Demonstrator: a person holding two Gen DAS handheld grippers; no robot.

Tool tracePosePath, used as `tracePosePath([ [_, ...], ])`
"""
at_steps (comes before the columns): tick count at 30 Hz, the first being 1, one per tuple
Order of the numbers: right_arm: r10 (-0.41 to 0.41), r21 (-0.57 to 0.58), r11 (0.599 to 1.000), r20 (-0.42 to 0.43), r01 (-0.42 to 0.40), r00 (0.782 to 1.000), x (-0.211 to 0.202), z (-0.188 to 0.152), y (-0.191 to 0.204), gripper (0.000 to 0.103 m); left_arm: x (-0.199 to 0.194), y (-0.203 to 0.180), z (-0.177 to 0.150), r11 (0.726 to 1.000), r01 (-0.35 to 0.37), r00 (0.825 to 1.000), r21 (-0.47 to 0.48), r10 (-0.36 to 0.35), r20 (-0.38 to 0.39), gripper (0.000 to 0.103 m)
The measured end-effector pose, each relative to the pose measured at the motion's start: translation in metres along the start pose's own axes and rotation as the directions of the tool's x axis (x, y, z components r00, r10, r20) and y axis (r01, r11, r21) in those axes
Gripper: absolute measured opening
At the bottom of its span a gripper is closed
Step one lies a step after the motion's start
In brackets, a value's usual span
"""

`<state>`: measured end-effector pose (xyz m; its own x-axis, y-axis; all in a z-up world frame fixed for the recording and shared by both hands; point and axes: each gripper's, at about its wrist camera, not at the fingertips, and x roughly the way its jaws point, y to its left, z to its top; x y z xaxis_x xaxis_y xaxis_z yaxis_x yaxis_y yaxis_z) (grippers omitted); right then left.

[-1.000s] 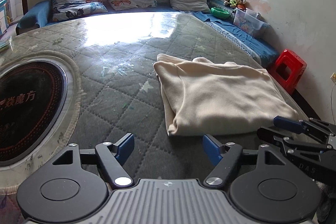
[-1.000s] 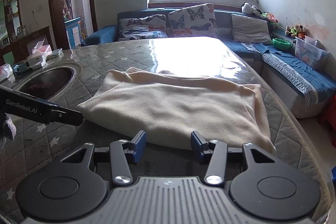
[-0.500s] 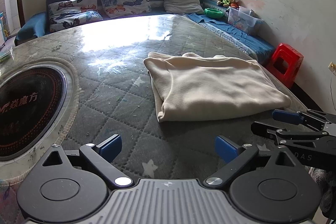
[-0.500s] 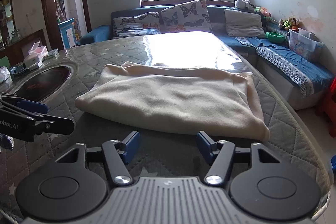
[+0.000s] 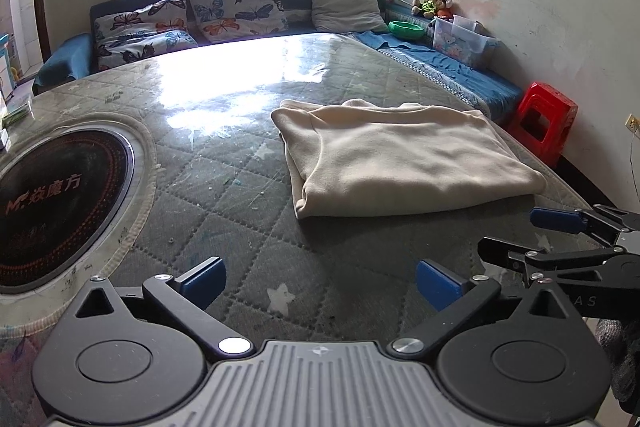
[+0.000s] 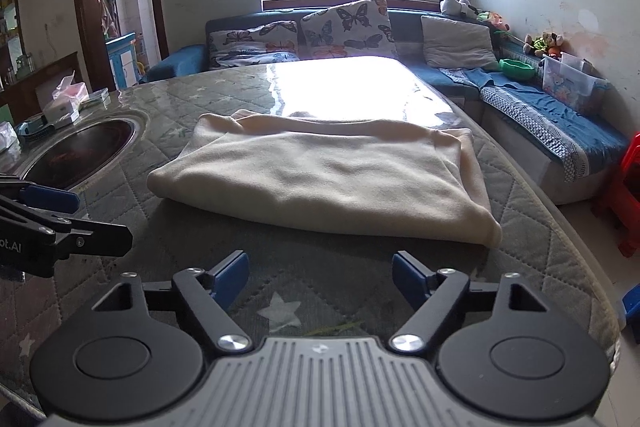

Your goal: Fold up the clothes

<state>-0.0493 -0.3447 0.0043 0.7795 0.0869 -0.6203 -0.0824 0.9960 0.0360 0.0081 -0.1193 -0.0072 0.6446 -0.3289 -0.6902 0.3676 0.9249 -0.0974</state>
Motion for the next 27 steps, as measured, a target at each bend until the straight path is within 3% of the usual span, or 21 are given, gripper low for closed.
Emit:
tracePosePath([
  [17, -0.021, 0.026, 0.999, 0.026, 0.020, 0.999, -0.015, -0.010, -0.001, 0.088, -0.011, -0.009, -0.015, 1.000, -0.014, 1.000, 0.000, 0.014, 0.008, 0.103],
  [27, -0.028, 0.018, 0.999, 0.040, 0.027, 0.999, -0.023, -0.014, 0.002, 0.096, -0.022, -0.014, -0.024, 1.000, -0.025, 0.999, -0.001, 0.025, 0.031, 0.103],
])
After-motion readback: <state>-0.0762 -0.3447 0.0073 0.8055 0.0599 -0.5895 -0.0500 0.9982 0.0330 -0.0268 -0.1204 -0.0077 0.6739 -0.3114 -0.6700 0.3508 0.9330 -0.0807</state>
